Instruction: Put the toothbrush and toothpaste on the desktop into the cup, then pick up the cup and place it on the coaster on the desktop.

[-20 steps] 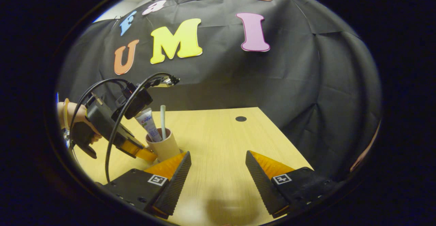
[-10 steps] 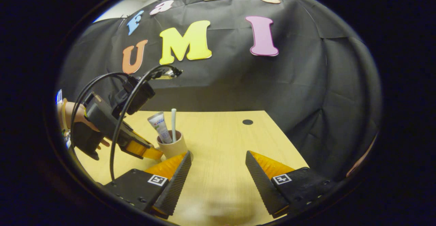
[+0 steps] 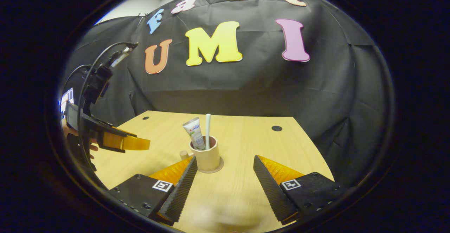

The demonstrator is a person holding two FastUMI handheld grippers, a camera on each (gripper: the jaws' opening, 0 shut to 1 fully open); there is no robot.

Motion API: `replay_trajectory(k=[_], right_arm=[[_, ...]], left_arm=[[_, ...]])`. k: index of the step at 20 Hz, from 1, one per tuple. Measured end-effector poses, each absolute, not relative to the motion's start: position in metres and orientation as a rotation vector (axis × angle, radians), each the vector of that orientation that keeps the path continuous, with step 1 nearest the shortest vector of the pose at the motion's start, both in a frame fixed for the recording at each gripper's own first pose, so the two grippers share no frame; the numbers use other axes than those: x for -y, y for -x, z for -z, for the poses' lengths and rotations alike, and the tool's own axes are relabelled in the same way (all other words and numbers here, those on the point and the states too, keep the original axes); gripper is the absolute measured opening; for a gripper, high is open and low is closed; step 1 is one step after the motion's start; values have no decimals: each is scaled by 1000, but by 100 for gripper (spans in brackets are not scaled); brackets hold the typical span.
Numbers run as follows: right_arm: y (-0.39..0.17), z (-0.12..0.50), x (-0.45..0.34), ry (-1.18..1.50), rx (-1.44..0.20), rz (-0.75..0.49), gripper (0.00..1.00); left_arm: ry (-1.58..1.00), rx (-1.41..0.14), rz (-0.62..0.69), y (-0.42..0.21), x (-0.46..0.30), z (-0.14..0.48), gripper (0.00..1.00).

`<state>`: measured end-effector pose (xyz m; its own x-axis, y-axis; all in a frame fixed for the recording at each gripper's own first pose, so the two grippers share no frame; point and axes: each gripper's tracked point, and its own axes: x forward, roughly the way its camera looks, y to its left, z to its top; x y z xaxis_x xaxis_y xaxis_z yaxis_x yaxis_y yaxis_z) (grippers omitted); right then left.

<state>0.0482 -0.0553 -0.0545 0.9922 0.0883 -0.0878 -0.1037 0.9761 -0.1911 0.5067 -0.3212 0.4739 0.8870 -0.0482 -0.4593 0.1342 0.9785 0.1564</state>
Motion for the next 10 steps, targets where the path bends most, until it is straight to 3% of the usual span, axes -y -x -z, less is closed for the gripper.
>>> replay_trajectory(k=[3, 4, 6, 10], right_arm=[[-43, 52, 38, 200, -69, -116, 96], [-42, 52, 34, 201, -67, -118, 99], [-38, 53, 27, 204, -64, -124, 96], [-35, 56, 16, 232, -68, -134, 96]], left_arm=[[-134, -386, 33, -521, 294, -502, 79], [-121, -375, 21, -507, 281, -483, 85], [-101, -355, -2, -493, 282, -488, 97], [-75, -346, -24, -504, 253, -503, 97]])
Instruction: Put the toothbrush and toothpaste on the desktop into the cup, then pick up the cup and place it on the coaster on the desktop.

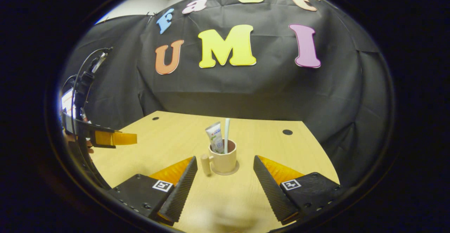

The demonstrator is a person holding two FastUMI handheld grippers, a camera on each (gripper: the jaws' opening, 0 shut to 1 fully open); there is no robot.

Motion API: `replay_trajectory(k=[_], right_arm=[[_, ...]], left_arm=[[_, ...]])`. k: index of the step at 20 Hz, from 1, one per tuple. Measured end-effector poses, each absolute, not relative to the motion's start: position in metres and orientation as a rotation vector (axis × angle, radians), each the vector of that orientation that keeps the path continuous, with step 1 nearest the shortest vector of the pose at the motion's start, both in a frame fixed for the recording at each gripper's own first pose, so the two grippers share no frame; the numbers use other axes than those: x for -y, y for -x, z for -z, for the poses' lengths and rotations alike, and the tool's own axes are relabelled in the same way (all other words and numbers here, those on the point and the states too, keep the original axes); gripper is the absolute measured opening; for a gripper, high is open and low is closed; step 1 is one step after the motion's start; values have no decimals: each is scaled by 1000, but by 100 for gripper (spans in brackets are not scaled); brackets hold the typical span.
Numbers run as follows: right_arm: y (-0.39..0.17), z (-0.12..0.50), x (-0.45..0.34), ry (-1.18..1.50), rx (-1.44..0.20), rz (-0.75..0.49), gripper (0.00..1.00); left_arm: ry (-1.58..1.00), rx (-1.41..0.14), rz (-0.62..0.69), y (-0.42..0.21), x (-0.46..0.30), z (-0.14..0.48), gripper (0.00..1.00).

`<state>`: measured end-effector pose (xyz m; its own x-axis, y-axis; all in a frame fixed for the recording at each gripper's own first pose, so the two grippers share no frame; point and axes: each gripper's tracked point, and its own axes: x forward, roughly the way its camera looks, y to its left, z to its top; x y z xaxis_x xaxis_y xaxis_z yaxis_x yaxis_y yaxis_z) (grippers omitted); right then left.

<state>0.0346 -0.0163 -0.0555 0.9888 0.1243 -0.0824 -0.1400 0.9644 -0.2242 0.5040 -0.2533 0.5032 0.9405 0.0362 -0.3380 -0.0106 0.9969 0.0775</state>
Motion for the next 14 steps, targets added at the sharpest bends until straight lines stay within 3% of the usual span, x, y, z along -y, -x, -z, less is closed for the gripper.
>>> replay_trajectory(k=[14], right_arm=[[-36, 55, 8, 251, -63, -127, 96]], left_arm=[[-87, -360, -19, -500, 247, -501, 97]])
